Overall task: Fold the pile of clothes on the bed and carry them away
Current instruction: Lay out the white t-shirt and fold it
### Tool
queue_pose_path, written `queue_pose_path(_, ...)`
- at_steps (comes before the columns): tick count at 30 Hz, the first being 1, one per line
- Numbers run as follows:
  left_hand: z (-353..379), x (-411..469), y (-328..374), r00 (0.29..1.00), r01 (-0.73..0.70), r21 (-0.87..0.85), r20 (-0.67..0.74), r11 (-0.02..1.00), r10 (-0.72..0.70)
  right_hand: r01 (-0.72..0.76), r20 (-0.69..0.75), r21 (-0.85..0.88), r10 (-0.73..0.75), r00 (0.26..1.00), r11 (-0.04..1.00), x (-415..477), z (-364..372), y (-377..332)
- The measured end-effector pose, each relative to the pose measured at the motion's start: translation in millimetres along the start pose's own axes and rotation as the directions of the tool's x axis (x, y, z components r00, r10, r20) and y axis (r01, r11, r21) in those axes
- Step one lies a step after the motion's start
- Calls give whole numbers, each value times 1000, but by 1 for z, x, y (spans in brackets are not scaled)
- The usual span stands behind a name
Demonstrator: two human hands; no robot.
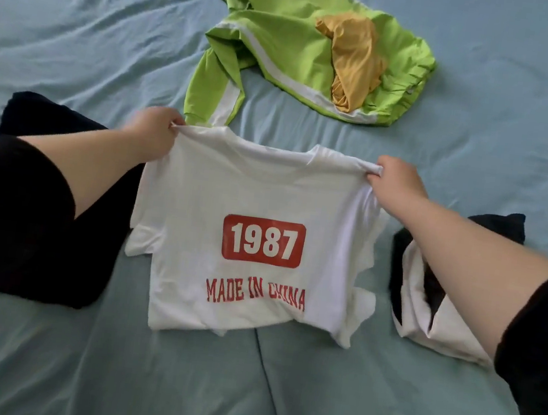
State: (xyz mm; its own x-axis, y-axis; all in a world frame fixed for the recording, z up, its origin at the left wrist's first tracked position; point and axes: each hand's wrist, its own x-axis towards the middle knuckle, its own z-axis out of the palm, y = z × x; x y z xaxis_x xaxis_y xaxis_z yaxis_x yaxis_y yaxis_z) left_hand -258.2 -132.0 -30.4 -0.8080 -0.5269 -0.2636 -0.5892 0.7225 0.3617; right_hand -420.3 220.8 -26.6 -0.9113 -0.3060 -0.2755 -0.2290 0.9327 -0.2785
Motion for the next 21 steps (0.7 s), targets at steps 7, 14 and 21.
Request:
queue_pose_path(7,16,20,18,999,46,-60,32,997,-44,-59,68,185,47,997,981,22,-1,-14)
queue_pose_path(14,128,-155,-16,843,536,-381,191,753,-504,-304,297,446,181,937,842,-115,87,54)
queue_pose_path(21,161,-228,-11,806,571,-606,285,554,-519,-298,149,407,259,954,863,-147,122,67)
